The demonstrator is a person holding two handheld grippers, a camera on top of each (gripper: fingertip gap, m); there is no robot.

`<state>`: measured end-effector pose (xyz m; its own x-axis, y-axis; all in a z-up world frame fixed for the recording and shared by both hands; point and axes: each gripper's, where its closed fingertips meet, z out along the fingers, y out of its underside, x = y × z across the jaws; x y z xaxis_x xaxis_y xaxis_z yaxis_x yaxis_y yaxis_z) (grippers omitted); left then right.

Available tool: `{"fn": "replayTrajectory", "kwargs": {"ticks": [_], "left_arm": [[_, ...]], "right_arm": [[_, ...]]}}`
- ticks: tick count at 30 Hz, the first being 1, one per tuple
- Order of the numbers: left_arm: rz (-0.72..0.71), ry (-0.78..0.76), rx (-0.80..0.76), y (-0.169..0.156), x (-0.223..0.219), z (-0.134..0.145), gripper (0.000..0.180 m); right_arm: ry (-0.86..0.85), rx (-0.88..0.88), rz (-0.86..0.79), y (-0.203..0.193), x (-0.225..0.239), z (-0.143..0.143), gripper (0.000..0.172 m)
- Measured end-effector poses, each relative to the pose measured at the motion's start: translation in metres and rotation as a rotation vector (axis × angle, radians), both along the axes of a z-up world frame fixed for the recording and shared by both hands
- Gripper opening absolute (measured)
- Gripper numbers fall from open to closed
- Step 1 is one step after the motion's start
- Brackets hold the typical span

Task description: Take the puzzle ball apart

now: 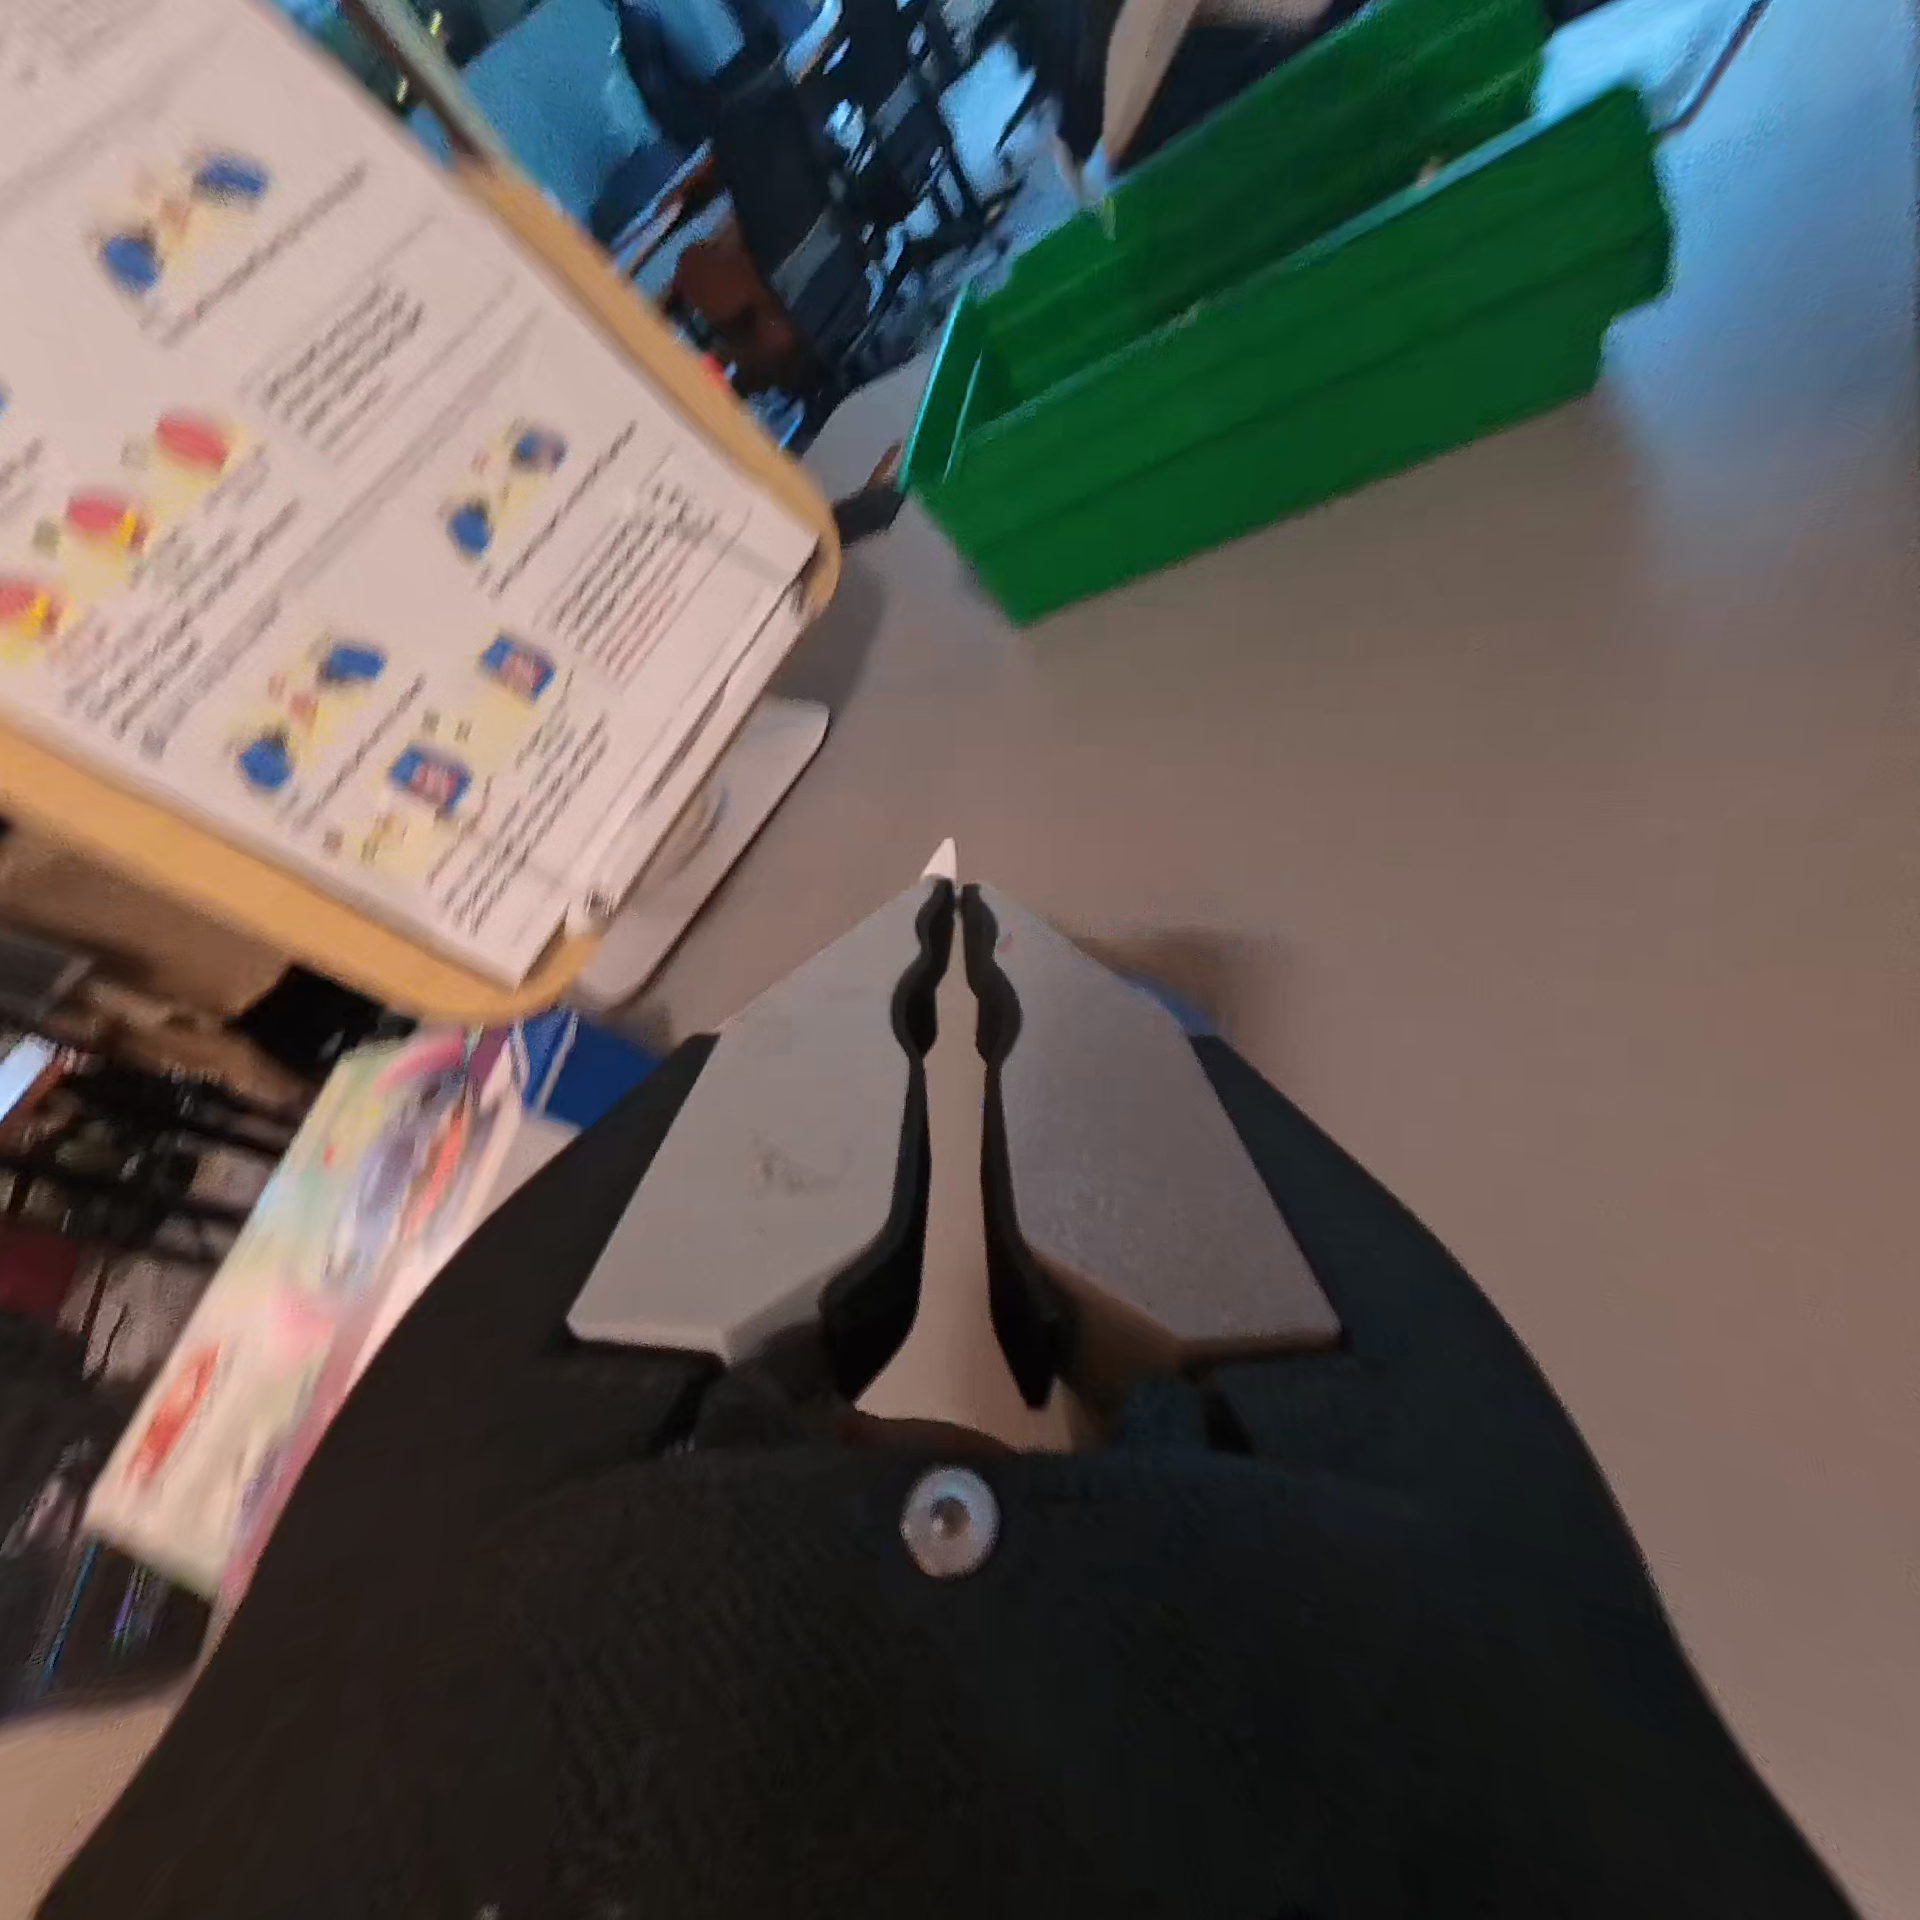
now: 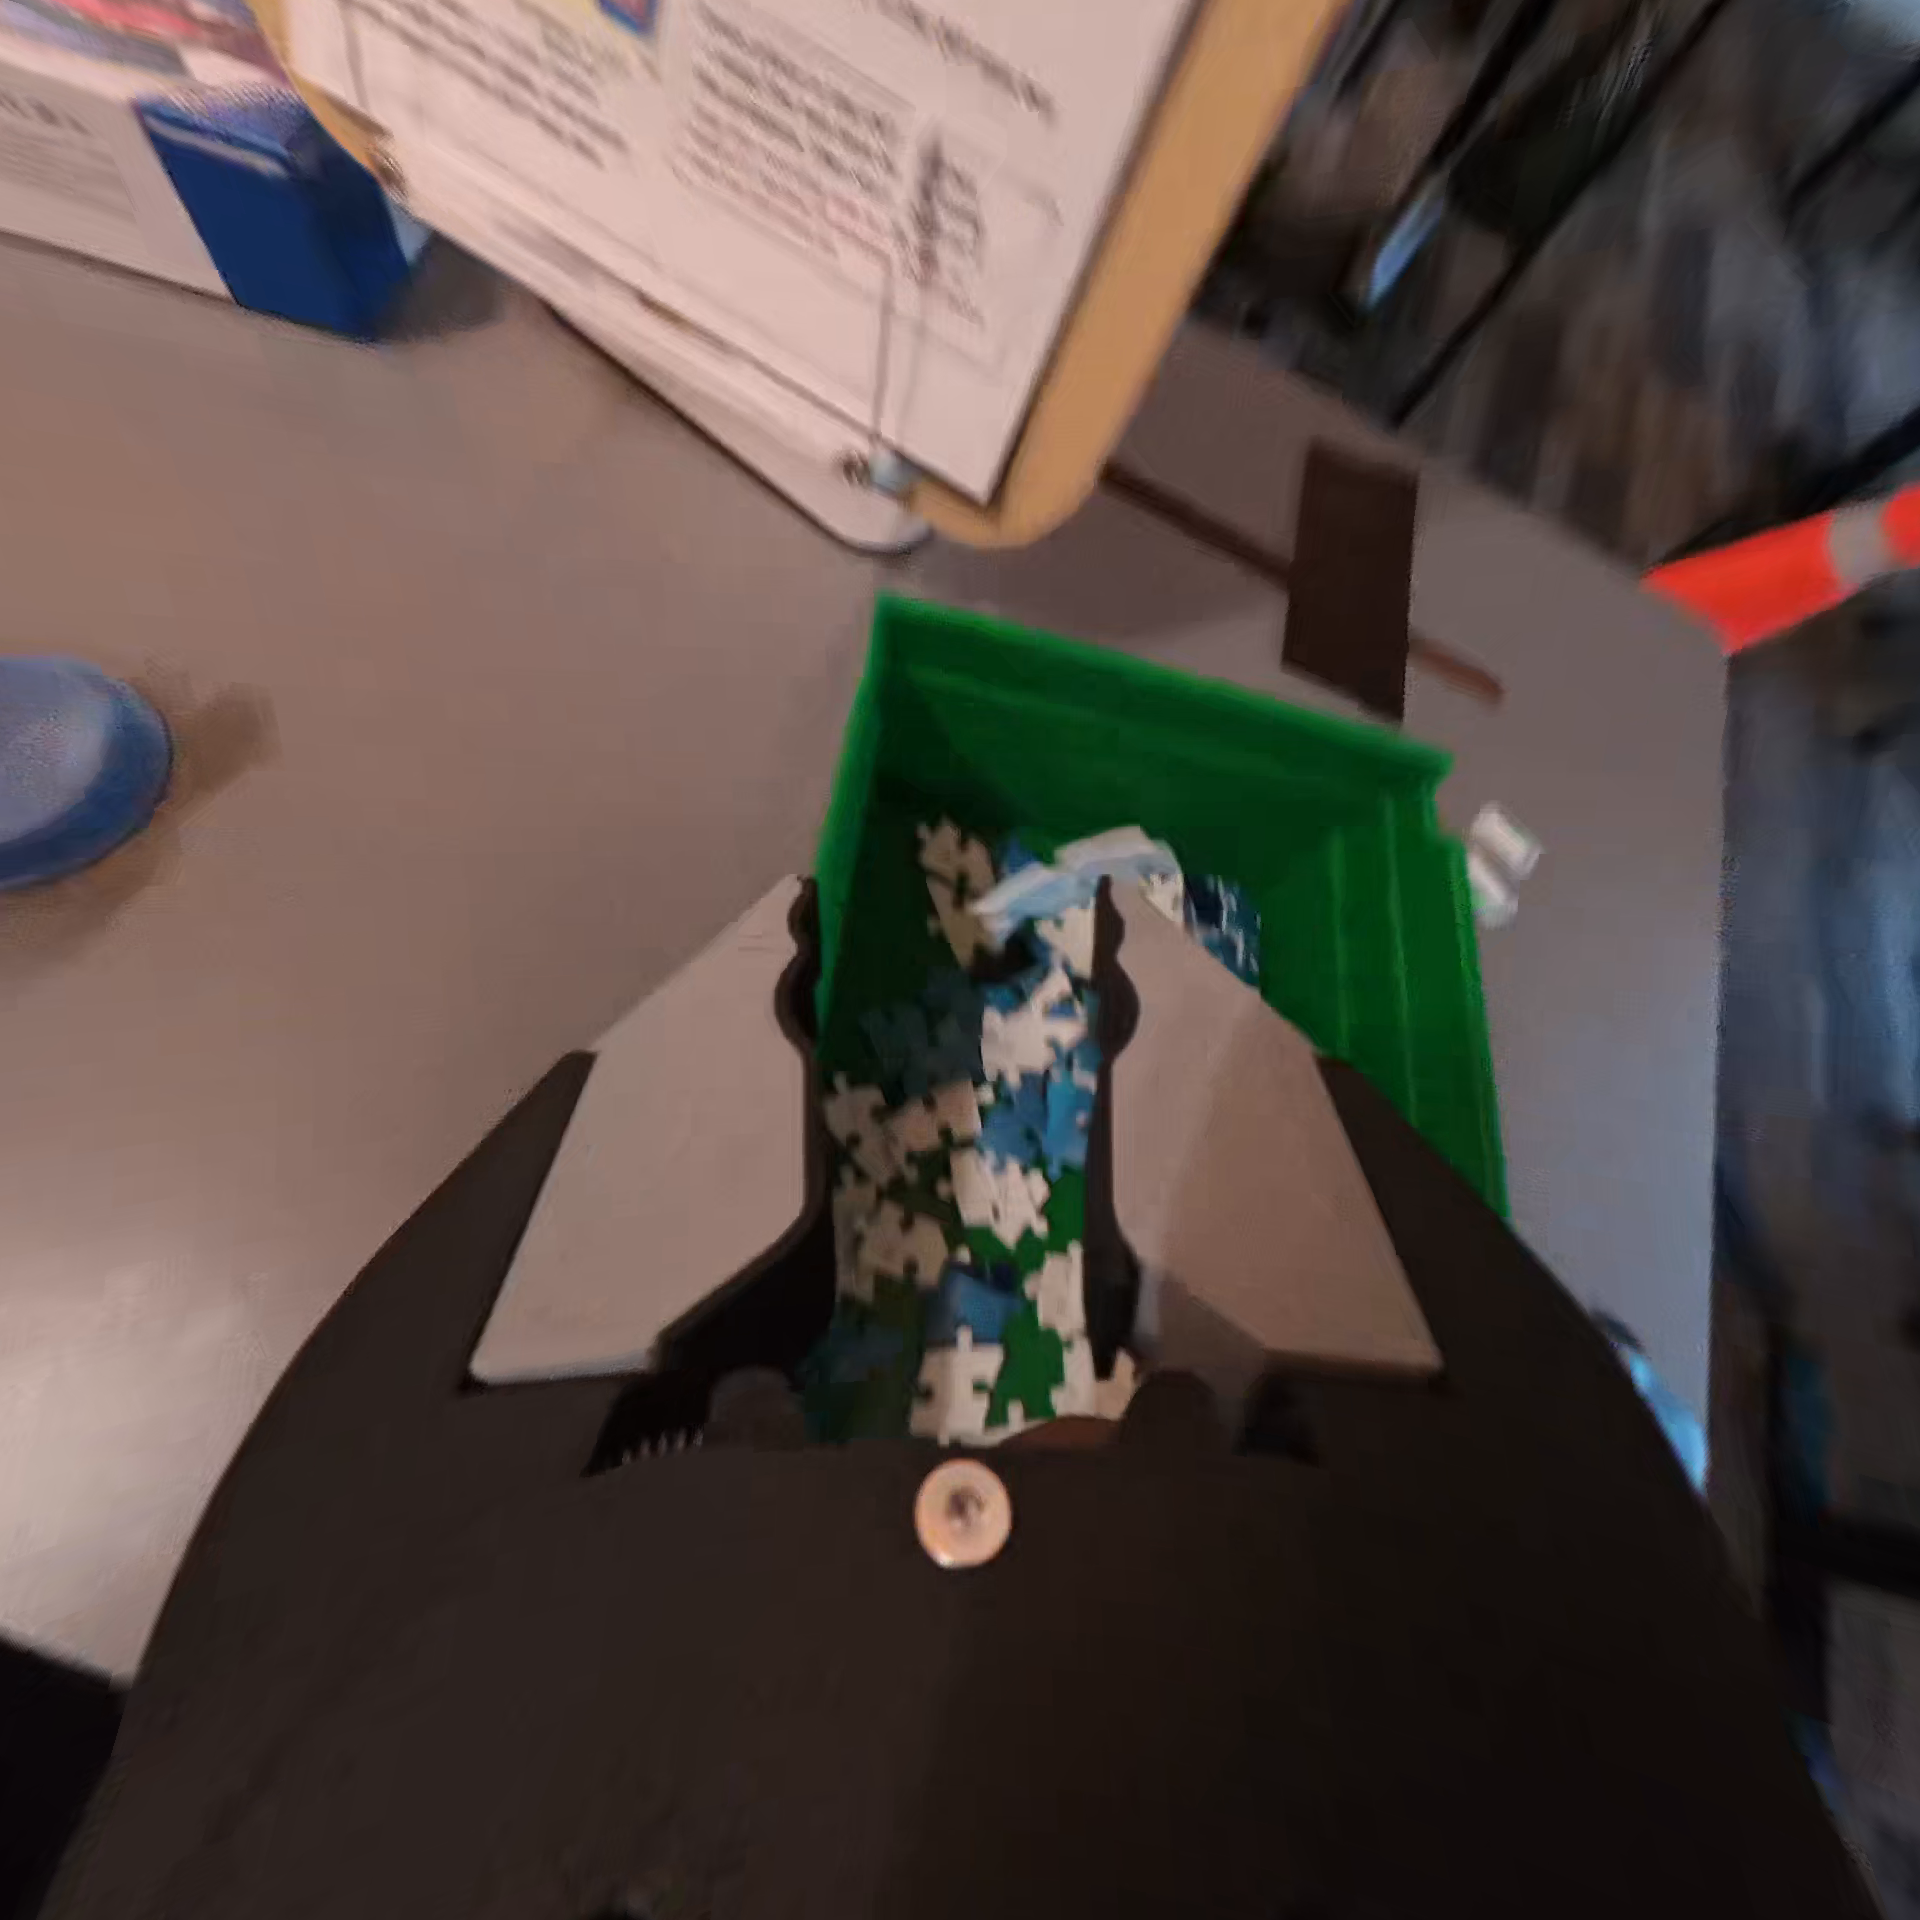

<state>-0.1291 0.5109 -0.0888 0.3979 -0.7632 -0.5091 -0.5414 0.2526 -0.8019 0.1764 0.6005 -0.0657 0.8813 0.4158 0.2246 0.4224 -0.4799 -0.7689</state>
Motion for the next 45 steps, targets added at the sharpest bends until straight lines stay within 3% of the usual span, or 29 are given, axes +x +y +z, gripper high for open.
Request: {"fn": "replayTrajectory", "kwargs": {"ticks": [4,6,8,10,11,14,17,21,24,26,30,34,38,41,45], "left_arm": [[-0.189,-0.05,0.029,0.01,0.119,0.052,0.0],[-0.258,-0.091,0.01,0.023,0.185,0.074,0.0],[-0.237,-0.093,-0.095,0.048,0.233,0.075,0.001],[-0.181,-0.137,-0.224,0.073,0.254,0.073,0.037],[-0.166,-0.178,-0.257,0.08,0.254,0.074,0.041],[-0.106,-0.279,-0.264,0.094,0.216,0.082,0.058],[-0.015,-0.239,-0.303,0.096,0.135,0.064,0.062],[0.175,-0.058,-0.374,0.081,-0.017,0.008,0.053],[0.333,0.046,-0.477,0.063,-0.111,-0.047,0.055],[0.411,0.041,-0.492,0.059,-0.149,-0.073,0.055],[0.448,0.069,-0.469,0.057,-0.18,-0.106,0.056],[0.406,0.119,-0.492,0.068,-0.181,-0.125,0.061],[0.332,0.205,-0.544,0.077,-0.175,-0.141,0.06],[0.295,0.177,-0.576,0.087,-0.172,-0.145,0.009],[0.341,0.202,-0.51,0.102,-0.183,-0.145,0.0]], "right_arm": [[0.135,0.193,0.054,-0.03,0.009,0.023,0.028],[0.15,0.187,0.079,-0.044,0.005,0.015,0.029],[0.133,0.17,0.076,-0.052,0.005,0.005,0.039],[0.102,0.166,0.082,-0.06,0.006,-0.003,0.041],[0.089,0.185,0.07,-0.062,0.008,-0.003,0.042],[0.122,0.226,0.081,-0.069,0.003,0.0,0.038],[0.22,0.194,0.18,-0.073,-0.034,0.001,0.039],[0.329,0.055,0.552,-0.098,-0.159,-0.019,0.043],[0.323,-0.125,0.832,-0.126,-0.263,-0.062,0.048],[0.226,-0.169,0.912,-0.126,-0.315,-0.093,0.047],[0.029,-0.207,0.957,-0.102,-0.374,-0.137,0.045],[-0.06,-0.318,0.975,-0.093,-0.39,-0.168,0.054],[-0.043,-0.277,1.002,-0.089,-0.396,-0.167,0.026],[-0.033,-0.259,0.998,-0.092,-0.397,-0.167,0.021],[-0.025,-0.213,0.965,-0.093,-0.39,-0.159,0.021]]}}
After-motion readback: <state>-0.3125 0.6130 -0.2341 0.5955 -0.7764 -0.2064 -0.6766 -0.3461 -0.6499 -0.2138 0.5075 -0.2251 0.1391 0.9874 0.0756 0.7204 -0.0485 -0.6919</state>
